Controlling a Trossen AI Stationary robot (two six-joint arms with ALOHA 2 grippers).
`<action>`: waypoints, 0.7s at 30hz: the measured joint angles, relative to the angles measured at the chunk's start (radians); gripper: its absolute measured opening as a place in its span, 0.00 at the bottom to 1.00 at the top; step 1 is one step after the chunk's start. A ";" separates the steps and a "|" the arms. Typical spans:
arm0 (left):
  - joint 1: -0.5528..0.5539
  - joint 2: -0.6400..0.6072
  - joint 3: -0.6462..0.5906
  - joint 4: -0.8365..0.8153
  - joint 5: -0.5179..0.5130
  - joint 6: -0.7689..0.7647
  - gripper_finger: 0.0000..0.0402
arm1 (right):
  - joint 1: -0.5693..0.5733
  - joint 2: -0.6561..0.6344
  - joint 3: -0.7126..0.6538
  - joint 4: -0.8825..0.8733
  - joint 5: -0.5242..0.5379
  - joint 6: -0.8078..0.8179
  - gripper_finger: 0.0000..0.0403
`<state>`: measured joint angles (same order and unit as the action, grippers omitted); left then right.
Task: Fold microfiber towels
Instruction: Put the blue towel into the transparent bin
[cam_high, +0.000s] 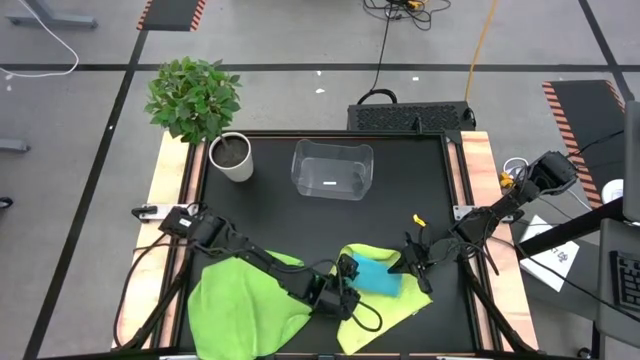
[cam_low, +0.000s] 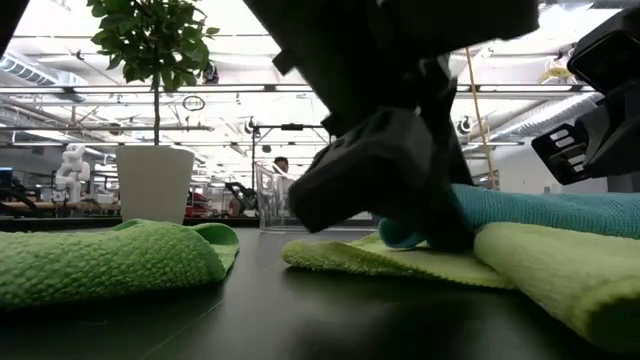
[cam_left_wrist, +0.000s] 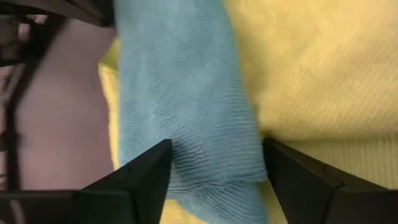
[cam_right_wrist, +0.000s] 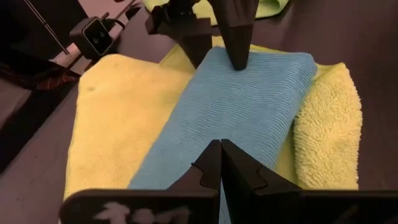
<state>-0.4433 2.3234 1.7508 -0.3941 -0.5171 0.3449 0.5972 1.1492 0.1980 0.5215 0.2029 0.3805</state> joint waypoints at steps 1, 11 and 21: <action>0.004 0.000 0.000 -0.012 0.013 0.004 0.60 | 0.000 0.000 -0.001 -0.002 -0.005 0.000 0.00; 0.053 -0.057 0.000 -0.097 0.025 -0.008 0.32 | 0.000 0.000 -0.001 0.027 -0.050 -0.003 0.00; 0.098 -0.115 0.000 -0.099 0.204 -0.096 0.18 | 0.000 0.000 -0.001 0.043 -0.059 -0.042 0.00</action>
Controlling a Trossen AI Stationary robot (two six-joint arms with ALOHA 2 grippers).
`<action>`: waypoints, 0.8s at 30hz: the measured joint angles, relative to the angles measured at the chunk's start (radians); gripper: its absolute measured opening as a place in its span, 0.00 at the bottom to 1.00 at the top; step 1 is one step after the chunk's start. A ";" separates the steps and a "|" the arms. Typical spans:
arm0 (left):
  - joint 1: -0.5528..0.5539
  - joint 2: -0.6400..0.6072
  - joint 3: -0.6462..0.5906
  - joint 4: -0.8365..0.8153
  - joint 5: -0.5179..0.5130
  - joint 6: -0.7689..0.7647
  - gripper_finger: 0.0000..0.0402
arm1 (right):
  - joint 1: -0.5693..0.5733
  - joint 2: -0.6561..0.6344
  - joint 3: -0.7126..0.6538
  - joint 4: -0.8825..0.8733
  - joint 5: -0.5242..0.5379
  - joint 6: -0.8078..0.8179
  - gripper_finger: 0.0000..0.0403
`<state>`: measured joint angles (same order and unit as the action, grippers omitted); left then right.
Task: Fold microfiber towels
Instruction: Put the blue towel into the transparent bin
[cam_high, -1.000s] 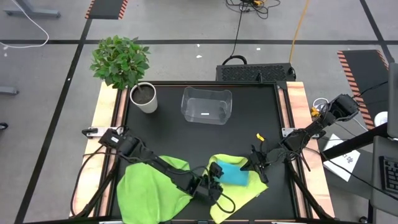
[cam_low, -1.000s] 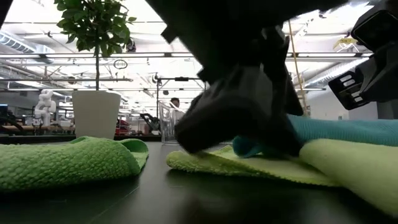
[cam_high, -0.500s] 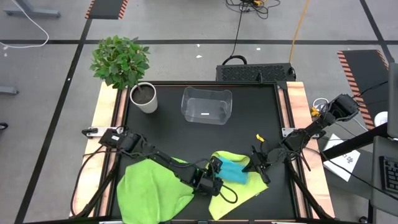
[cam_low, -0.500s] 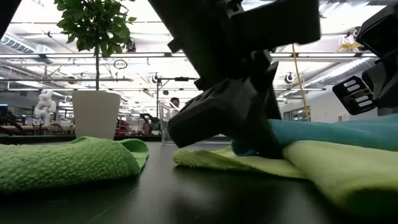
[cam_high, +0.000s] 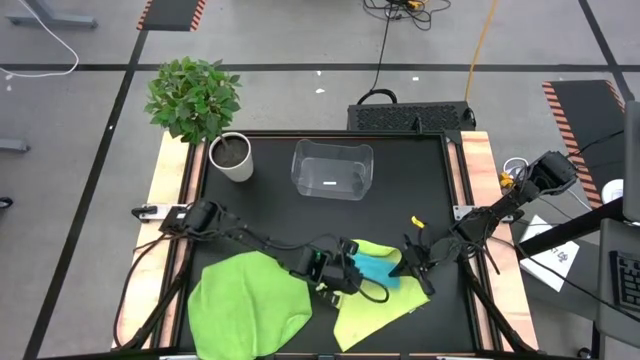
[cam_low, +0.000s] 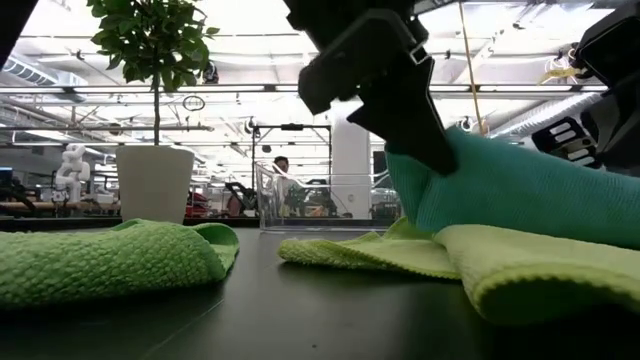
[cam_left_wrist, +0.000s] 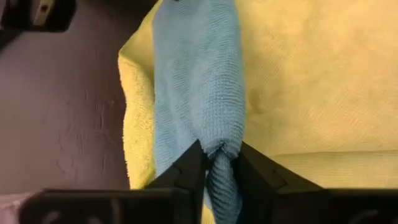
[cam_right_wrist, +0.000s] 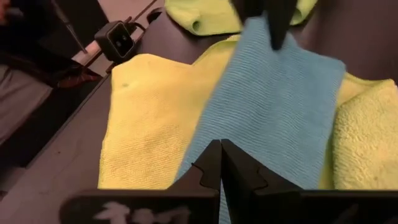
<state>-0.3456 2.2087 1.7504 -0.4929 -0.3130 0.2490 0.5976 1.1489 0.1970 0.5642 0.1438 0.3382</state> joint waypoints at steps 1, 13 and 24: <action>0.002 0.002 0.000 0.002 -0.001 -0.001 0.14 | 0.000 0.000 0.000 0.009 -0.016 -0.011 0.00; 0.034 0.003 0.000 0.024 -0.087 -0.045 0.02 | 0.042 0.018 0.093 -0.023 -0.069 0.103 0.32; 0.038 -0.002 0.006 0.044 -0.106 -0.042 0.01 | 0.037 0.081 0.125 -0.090 0.037 0.194 0.47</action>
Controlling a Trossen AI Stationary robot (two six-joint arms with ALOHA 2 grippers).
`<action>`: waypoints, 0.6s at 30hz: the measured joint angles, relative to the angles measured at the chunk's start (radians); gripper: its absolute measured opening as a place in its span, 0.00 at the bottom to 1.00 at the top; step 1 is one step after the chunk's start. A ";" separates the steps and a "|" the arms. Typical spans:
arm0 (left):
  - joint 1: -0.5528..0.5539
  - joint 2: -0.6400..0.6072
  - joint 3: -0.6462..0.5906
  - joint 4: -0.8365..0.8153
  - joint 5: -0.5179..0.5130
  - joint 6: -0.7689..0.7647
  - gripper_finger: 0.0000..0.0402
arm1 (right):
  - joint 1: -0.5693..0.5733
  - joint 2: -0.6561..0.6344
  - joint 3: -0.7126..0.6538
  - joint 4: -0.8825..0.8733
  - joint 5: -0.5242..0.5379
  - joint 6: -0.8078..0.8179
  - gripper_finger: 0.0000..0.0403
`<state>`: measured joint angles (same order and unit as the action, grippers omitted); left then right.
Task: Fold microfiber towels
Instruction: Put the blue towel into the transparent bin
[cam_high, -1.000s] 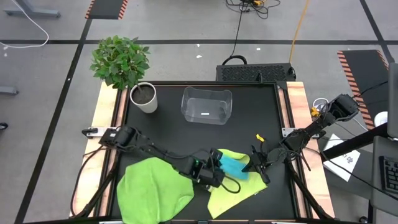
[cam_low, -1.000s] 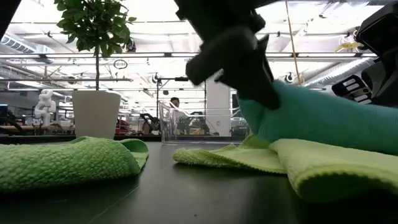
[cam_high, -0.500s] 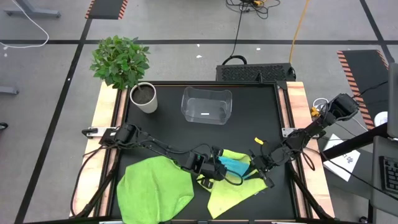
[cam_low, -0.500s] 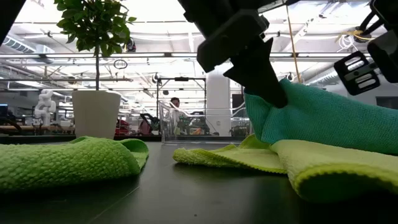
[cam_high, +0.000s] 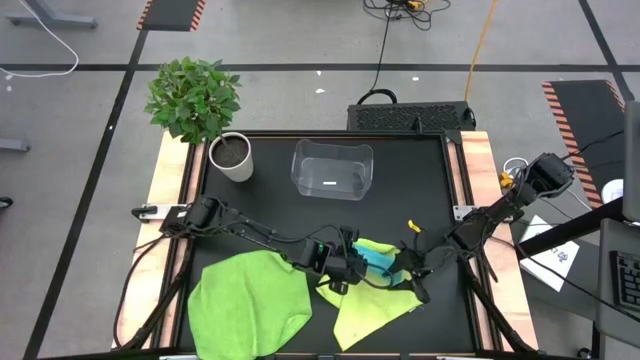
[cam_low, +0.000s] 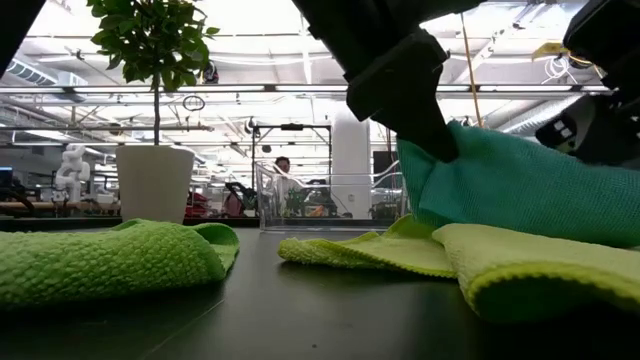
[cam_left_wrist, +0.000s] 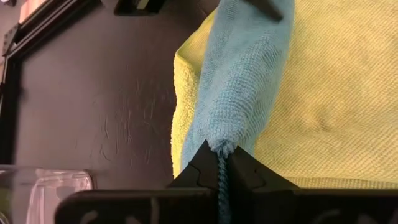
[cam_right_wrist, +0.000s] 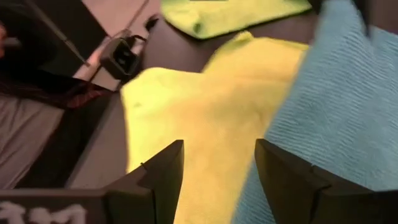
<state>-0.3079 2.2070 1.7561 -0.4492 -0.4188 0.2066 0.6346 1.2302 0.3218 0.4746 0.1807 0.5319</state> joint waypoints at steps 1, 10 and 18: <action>-0.001 0.000 0.000 0.000 0.000 0.000 0.01 | 0.000 0.000 0.000 -0.013 0.005 0.012 0.47; -0.008 -0.015 0.002 -0.004 0.008 -0.017 0.01 | -0.027 0.000 0.073 -0.184 0.033 0.022 0.47; -0.003 -0.076 0.002 -0.037 0.026 -0.058 0.01 | -0.033 0.000 0.244 -0.421 0.137 -0.076 0.46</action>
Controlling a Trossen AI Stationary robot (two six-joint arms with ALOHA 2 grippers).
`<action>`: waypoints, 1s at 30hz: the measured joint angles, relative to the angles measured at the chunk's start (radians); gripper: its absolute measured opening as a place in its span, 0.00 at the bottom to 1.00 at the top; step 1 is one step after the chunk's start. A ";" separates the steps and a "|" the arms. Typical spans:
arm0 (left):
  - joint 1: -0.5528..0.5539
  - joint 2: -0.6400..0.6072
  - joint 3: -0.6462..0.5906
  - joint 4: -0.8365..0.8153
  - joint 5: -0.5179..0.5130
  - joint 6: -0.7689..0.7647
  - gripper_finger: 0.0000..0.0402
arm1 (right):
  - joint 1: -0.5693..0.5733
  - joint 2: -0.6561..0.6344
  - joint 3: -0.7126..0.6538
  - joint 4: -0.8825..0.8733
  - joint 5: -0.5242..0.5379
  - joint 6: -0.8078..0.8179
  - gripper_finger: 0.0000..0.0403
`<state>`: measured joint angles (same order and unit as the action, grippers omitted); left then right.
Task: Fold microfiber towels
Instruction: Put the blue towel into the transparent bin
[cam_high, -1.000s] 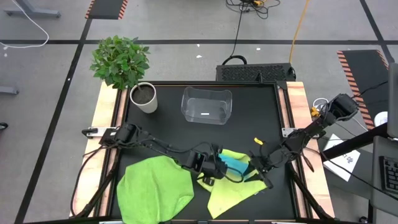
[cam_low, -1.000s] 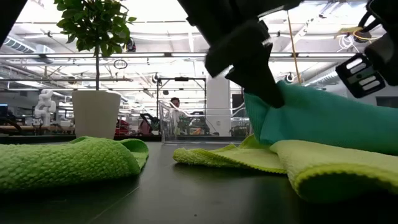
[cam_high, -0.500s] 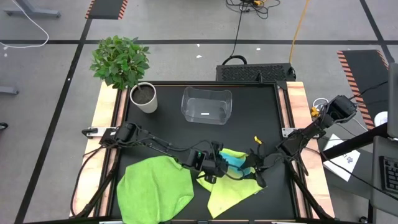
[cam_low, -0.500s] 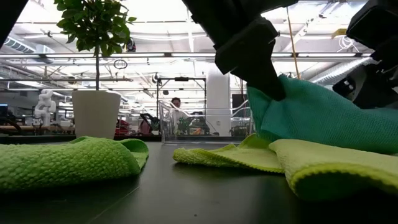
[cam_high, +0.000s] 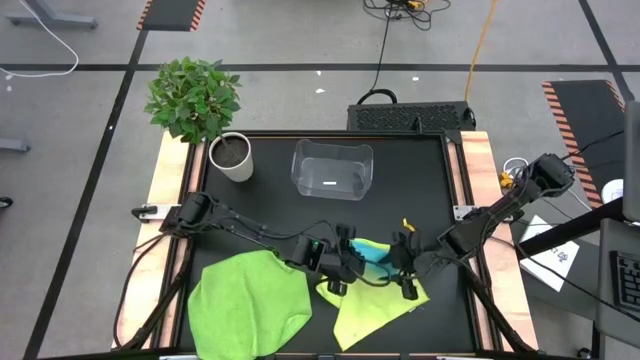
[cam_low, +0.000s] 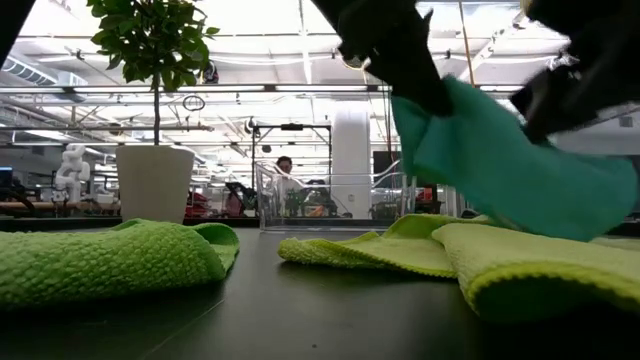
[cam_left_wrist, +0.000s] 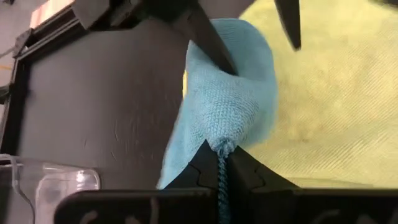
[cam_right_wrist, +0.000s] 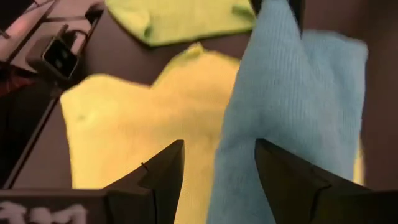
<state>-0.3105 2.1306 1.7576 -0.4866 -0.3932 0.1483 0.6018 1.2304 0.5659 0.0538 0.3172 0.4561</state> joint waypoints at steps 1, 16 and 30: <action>0.002 -0.008 0.000 -0.008 0.001 -0.005 0.01 | 0.000 -0.001 0.016 -0.011 0.006 -0.015 0.46; 0.015 -0.029 0.000 -0.072 0.079 -0.058 0.01 | -0.026 -0.001 0.079 -0.074 0.159 -0.063 0.46; 0.077 -0.031 0.074 -0.197 0.161 -0.053 0.01 | -0.073 -0.001 0.079 -0.042 0.095 -0.055 0.56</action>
<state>-0.2335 2.0999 1.8318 -0.6836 -0.2327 0.0951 0.5287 1.2297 0.6445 0.0119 0.4126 0.4013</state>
